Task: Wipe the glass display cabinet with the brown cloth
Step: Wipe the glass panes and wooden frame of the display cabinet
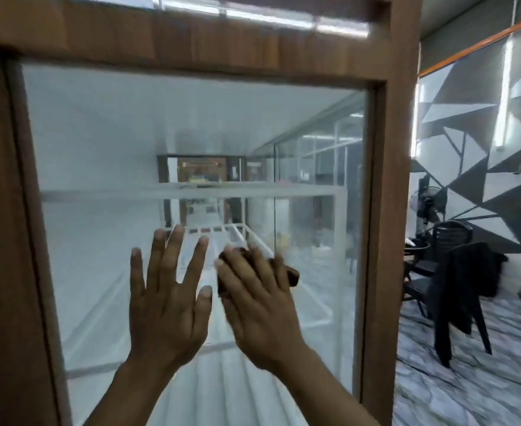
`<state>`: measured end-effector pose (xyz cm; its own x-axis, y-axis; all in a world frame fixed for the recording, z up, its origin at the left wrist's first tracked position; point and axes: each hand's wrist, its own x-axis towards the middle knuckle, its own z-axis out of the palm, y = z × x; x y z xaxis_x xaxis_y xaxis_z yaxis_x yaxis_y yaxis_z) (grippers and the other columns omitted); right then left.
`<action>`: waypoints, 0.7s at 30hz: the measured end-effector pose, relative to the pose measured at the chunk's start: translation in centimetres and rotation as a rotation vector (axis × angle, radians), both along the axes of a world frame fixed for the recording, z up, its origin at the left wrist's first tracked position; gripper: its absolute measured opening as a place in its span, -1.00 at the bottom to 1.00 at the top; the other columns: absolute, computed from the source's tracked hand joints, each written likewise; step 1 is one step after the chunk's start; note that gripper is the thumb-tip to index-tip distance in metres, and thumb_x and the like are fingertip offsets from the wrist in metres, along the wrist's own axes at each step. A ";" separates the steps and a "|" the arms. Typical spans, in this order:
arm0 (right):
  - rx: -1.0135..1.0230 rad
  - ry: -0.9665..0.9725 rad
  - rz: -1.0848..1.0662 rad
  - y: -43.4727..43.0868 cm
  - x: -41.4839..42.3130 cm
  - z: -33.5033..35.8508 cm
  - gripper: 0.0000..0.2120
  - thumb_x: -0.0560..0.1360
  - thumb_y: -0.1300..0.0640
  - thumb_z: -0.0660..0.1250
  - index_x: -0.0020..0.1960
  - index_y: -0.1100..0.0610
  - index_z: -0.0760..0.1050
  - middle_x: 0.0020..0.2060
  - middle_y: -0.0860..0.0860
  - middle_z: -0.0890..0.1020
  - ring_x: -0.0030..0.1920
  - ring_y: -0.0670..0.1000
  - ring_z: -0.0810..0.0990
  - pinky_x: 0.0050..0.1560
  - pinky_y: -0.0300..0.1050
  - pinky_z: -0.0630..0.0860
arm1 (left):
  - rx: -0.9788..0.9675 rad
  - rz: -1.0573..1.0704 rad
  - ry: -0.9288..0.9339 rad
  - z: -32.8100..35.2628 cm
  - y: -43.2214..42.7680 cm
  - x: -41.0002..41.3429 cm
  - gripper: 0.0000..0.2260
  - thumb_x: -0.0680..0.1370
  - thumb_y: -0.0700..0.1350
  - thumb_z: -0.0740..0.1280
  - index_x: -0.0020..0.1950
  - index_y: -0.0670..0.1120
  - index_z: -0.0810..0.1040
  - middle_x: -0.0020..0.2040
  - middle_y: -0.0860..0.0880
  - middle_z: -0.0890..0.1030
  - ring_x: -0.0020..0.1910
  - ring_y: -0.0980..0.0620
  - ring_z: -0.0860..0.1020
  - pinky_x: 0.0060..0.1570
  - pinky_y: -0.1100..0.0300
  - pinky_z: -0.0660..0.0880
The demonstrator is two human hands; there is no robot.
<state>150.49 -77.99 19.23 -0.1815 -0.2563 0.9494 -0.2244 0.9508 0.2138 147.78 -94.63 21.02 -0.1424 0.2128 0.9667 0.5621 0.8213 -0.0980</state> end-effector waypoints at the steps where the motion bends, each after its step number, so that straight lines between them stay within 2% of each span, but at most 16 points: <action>1: -0.133 0.012 -0.060 3.1 0.1 -1.6 -0.46 0.64 0.05 0.12 0.59 0.02 0.12 0.59 -0.04 0.17 0.62 0.11 0.05 0.52 0.41 0.03 | -0.018 0.002 -0.004 -2.4 0.2 0.0 -0.44 0.58 -0.02 0.09 0.60 -0.06 0.20 0.63 -0.16 0.12 0.65 -0.13 -0.02 0.59 -0.19 -0.13; 3: -0.502 0.086 -0.167 7.9 0.5 -2.7 -0.47 0.64 0.05 0.07 0.59 0.09 0.11 0.59 0.03 0.18 0.62 0.16 0.01 0.50 0.46 -0.01 | -0.047 -0.011 -0.005 -6.7 0.3 -0.2 -0.43 0.58 -0.01 0.09 0.61 -0.05 0.17 0.64 -0.13 0.09 0.65 -0.13 -0.02 0.59 -0.20 -0.12; 4: -0.606 0.150 -0.155 8.3 0.5 -2.9 -0.46 0.64 0.05 0.05 0.60 0.12 0.11 0.60 0.06 0.17 0.63 0.16 -0.03 0.54 0.41 -0.07 | -0.052 -0.017 0.002 -8.6 0.3 -0.2 -0.43 0.58 -0.01 0.09 0.61 -0.05 0.17 0.64 -0.13 0.08 0.65 -0.14 -0.01 0.59 -0.21 -0.12; 5: -0.608 0.188 -0.108 6.9 0.1 -3.5 -0.46 0.65 0.06 0.04 0.60 0.14 0.12 0.61 0.07 0.14 0.63 0.16 -0.06 0.57 0.35 -0.12 | -0.052 -0.016 0.010 -10.5 0.4 -0.3 -0.44 0.59 -0.01 0.10 0.60 -0.05 0.17 0.64 -0.13 0.09 0.64 -0.14 -0.01 0.59 -0.21 -0.11; 6: -0.508 0.181 -0.032 4.1 -0.3 -4.8 -0.47 0.65 0.06 0.05 0.60 0.13 0.13 0.61 0.05 0.12 0.63 0.14 -0.07 0.59 0.28 -0.15 | -0.043 -0.011 0.017 -12.3 0.3 -0.3 -0.45 0.59 -0.02 0.10 0.60 -0.07 0.19 0.64 -0.15 0.11 0.64 -0.14 0.00 0.59 -0.21 -0.11; 8: -0.110 0.048 0.061 -2.0 -0.8 -10.8 -0.48 0.66 0.07 0.09 0.60 0.10 0.14 0.62 0.01 0.12 0.64 0.09 -0.05 0.60 0.20 -0.16 | 0.008 0.008 0.022 -15.8 0.0 -0.4 -0.46 0.60 -0.03 0.09 0.59 -0.11 0.23 0.63 -0.17 0.13 0.64 -0.16 0.02 0.58 -0.22 -0.09; 9: 0.045 -0.003 0.057 -3.0 -0.6 -14.5 -0.47 0.66 0.08 0.11 0.61 0.07 0.12 0.62 -0.01 0.12 0.64 0.08 -0.05 0.60 0.18 -0.16 | 0.028 0.023 0.019 -17.5 -0.2 -0.4 -0.46 0.60 -0.04 0.08 0.58 -0.13 0.23 0.63 -0.17 0.13 0.64 -0.16 0.02 0.58 -0.23 -0.09; 10: 0.103 0.000 0.028 -1.9 -0.6 -17.5 -0.44 0.66 0.10 0.13 0.62 0.03 0.06 0.63 -0.03 0.09 0.64 0.06 -0.07 0.60 0.17 -0.18 | 0.034 0.038 0.013 -19.3 -0.5 -0.5 -0.46 0.60 -0.04 0.08 0.59 -0.14 0.23 0.63 -0.17 0.11 0.64 -0.17 0.01 0.58 -0.24 -0.09; 11: 0.047 0.032 0.006 0.8 -0.6 -19.7 -0.40 0.66 0.13 0.12 0.63 0.00 -0.03 0.63 -0.05 0.04 0.64 0.06 -0.11 0.60 0.17 -0.21 | 0.029 0.042 0.003 -21.2 -0.7 -0.5 -0.46 0.60 -0.05 0.07 0.59 -0.14 0.21 0.64 -0.16 0.09 0.64 -0.18 0.00 0.58 -0.26 -0.08; 12: -0.109 0.058 -0.019 3.7 -0.6 -21.4 -0.37 0.65 0.16 0.11 0.64 -0.01 -0.09 0.64 -0.05 0.01 0.63 0.05 -0.15 0.59 0.19 -0.23 | 0.019 0.034 -0.009 -23.2 -1.0 -0.4 -0.45 0.60 -0.05 0.07 0.60 -0.13 0.19 0.65 -0.15 0.07 0.64 -0.18 -0.01 0.57 -0.27 -0.08; 14: -0.498 0.127 -0.028 8.0 0.0 -23.0 -0.41 0.66 0.15 0.08 0.63 0.01 -0.04 0.63 0.00 0.05 0.63 0.06 -0.17 0.58 0.26 -0.17 | -0.019 0.025 -0.037 -27.2 -1.3 -0.4 -0.43 0.60 -0.03 0.07 0.62 -0.11 0.15 0.66 -0.12 0.02 0.64 -0.17 -0.04 0.57 -0.28 -0.09; 15: -0.585 0.145 -0.018 8.2 0.2 -23.4 -0.45 0.67 0.12 0.07 0.62 0.04 0.01 0.62 0.02 0.08 0.63 0.08 -0.16 0.58 0.28 -0.13 | -0.043 0.037 -0.048 -28.9 -1.2 -0.4 -0.43 0.60 -0.02 0.07 0.62 -0.09 0.13 0.66 -0.11 -0.01 0.65 -0.16 -0.05 0.57 -0.27 -0.10; 16: -0.550 0.132 -0.003 6.8 0.1 -24.0 -0.47 0.67 0.10 0.07 0.62 0.06 0.04 0.63 0.03 0.08 0.64 0.09 -0.15 0.58 0.29 -0.11 | -0.067 0.050 -0.056 -30.5 -1.1 -0.5 -0.42 0.60 0.00 0.07 0.63 -0.09 0.12 0.66 -0.10 -0.02 0.65 -0.16 -0.05 0.57 -0.27 -0.10; 19: -0.026 -0.043 0.086 -0.7 -0.5 -30.0 -0.44 0.66 0.08 0.10 0.63 0.05 0.07 0.64 -0.02 0.02 0.64 0.09 -0.13 0.59 0.24 -0.12 | -0.086 0.051 -0.064 -33.9 -0.5 -0.5 -0.44 0.64 0.05 0.02 0.63 -0.10 0.10 0.66 -0.11 -0.01 0.65 -0.17 -0.06 0.58 -0.23 -0.12; 21: 0.113 -0.106 0.062 -1.6 -0.2 -34.8 -0.43 0.65 0.08 0.14 0.63 0.03 0.09 0.64 -0.05 0.03 0.64 0.08 -0.09 0.59 0.22 -0.06 | -0.077 0.056 -0.076 -35.4 -0.4 -0.2 -0.45 0.66 0.06 -0.02 0.63 -0.12 0.09 0.66 -0.12 -0.01 0.64 -0.18 -0.07 0.59 -0.19 -0.14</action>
<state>150.29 -79.60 -15.59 -0.2595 -0.3746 0.8901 -0.3087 0.9055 0.2910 147.62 -95.00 -14.35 -0.2281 0.2759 0.9337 0.5236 0.8433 -0.1212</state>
